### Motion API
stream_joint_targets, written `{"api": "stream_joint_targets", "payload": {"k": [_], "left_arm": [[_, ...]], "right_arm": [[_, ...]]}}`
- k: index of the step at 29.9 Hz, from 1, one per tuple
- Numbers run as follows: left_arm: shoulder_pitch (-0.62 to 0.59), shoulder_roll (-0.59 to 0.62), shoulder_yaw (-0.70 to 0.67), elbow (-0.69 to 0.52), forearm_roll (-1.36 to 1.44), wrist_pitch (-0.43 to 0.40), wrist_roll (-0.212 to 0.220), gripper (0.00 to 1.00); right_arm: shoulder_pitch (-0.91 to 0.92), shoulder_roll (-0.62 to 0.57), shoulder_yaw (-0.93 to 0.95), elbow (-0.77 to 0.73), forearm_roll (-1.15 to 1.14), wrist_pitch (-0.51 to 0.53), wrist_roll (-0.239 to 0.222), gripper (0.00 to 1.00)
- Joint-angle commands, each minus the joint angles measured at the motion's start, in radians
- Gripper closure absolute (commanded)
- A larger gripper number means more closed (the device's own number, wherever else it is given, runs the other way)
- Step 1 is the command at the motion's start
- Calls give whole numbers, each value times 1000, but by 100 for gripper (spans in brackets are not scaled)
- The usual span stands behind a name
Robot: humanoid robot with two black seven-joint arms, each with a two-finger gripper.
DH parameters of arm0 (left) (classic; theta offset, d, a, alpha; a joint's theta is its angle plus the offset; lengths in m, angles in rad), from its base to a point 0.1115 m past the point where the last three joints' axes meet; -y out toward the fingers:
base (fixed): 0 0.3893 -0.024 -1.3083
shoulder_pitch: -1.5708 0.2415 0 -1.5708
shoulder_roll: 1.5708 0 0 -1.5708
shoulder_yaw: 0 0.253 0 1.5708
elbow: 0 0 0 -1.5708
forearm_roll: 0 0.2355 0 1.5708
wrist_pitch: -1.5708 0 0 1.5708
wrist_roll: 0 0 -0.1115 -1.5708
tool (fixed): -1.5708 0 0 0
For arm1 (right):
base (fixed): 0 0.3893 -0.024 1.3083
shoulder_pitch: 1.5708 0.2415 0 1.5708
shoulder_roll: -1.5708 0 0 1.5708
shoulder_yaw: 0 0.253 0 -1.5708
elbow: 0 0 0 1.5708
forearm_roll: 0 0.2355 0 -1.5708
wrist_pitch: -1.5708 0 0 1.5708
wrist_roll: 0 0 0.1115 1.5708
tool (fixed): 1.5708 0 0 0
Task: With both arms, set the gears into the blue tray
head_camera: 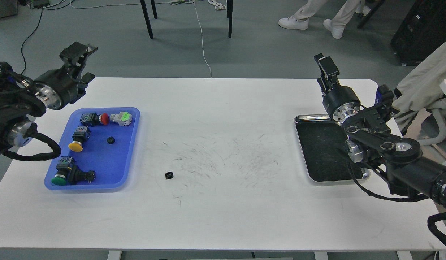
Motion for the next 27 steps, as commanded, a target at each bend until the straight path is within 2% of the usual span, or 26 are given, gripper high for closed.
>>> {"api": "stream_joint_targets", "payload": {"k": [1, 7, 14, 16, 20, 23, 27], "left_arm": [[-16, -13, 3, -7, -2, 5, 3, 3], [10, 21, -80, -15, -136, 86, 8, 3], [61, 28, -173, -76, -292, 396, -1, 3], [70, 37, -237, -154, -295, 450, -3, 3], [85, 34, -242, -180, -280, 449, 0, 3], [63, 37, -91, -208, -254, 400, 2, 3], [-8, 45, 43, -248, -46, 383, 6, 3]], "right_arm": [[-9, -5, 1, 0, 0, 0, 0, 8], [-9, -7, 2, 0, 0, 0, 0, 8], [-11, -7, 2, -2, 0, 0, 0, 8], [-11, -7, 2, -2, 0, 0, 0, 8], [-14, -14, 4, -2, 0, 0, 0, 8], [-21, -16, 11, -2, 0, -2, 0, 8], [-34, -17, 25, 3, 0, 0, 0, 8]]}}
